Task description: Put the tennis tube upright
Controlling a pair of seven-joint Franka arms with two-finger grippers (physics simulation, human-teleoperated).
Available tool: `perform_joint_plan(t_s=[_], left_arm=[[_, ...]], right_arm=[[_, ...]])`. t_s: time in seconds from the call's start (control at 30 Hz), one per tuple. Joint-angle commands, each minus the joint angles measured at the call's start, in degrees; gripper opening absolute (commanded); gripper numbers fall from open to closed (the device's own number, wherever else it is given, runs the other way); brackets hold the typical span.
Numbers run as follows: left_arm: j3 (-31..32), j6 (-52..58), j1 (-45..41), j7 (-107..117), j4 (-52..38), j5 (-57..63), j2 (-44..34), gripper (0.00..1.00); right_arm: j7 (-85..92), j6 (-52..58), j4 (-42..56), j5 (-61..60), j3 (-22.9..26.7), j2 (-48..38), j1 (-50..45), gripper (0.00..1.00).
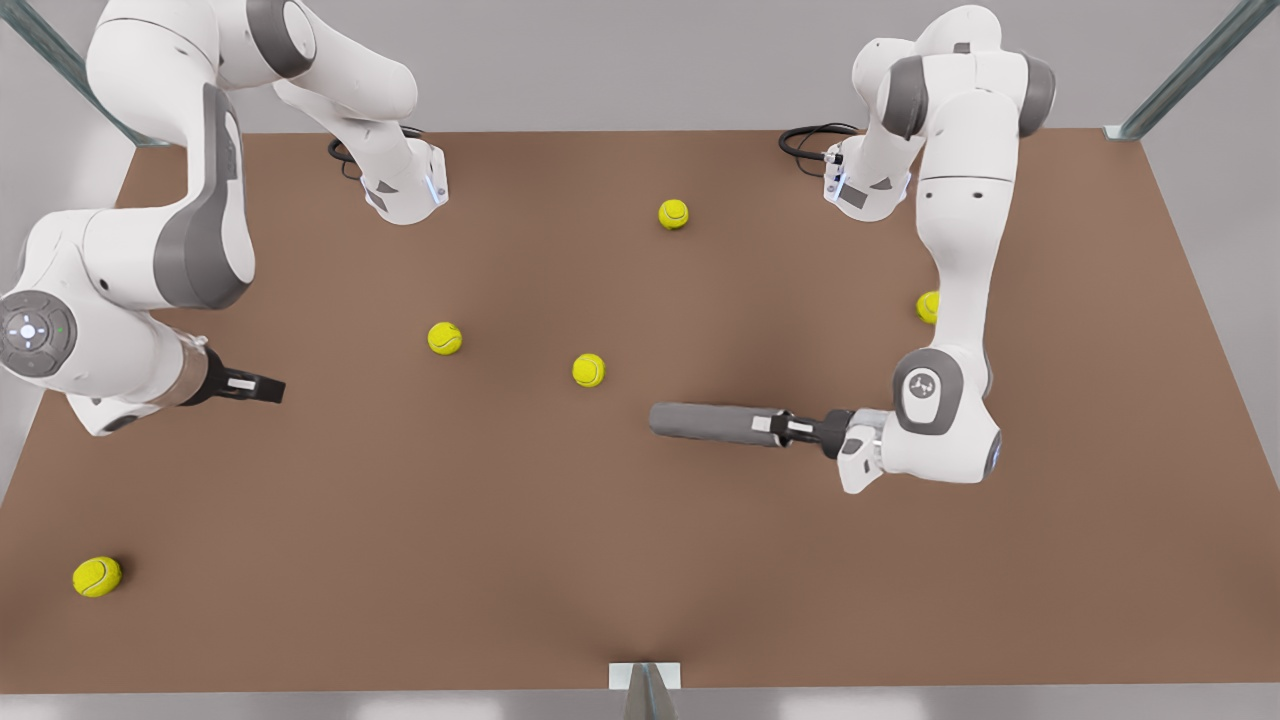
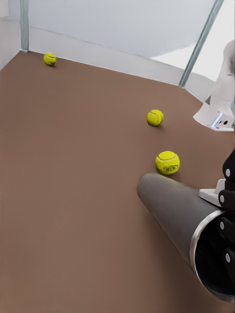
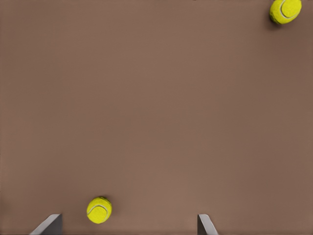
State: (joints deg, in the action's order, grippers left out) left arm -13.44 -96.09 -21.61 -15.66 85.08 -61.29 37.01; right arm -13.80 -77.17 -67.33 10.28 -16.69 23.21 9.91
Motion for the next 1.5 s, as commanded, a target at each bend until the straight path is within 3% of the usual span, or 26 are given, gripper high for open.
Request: perform_joint_plan(t_s=[0.0, 0.6, 0.83, 1.47], left_arm=[[-0.10, 0.02, -0.01, 0.01, -0.01, 2.40, -0.10, 0.21], [-3.00, 4.77, 0.17, 3.62, -8.44, 20.07, -0.89, 0.21], [-3.00, 4.77, 0.17, 7.04, -13.10, 32.55, -0.98, 0.21], [-7.57, 5.56, 0.17, 7.40, -14.24, 46.17, -2.21, 0.21]], right_arm=[[0.00, 0.00, 0.00, 0.00, -0.01, 0.00, 0.02, 1.00], [0.00, 0.44, 0.00, 0.00, -0.09, 0.08, -0.25, 1.00], [-0.09, 0.44, 0.00, -0.09, -0.27, 0.08, -0.69, 1.00], [-0.09, 0.44, 0.00, -0.26, -0.27, 0.00, -0.77, 1.00]])
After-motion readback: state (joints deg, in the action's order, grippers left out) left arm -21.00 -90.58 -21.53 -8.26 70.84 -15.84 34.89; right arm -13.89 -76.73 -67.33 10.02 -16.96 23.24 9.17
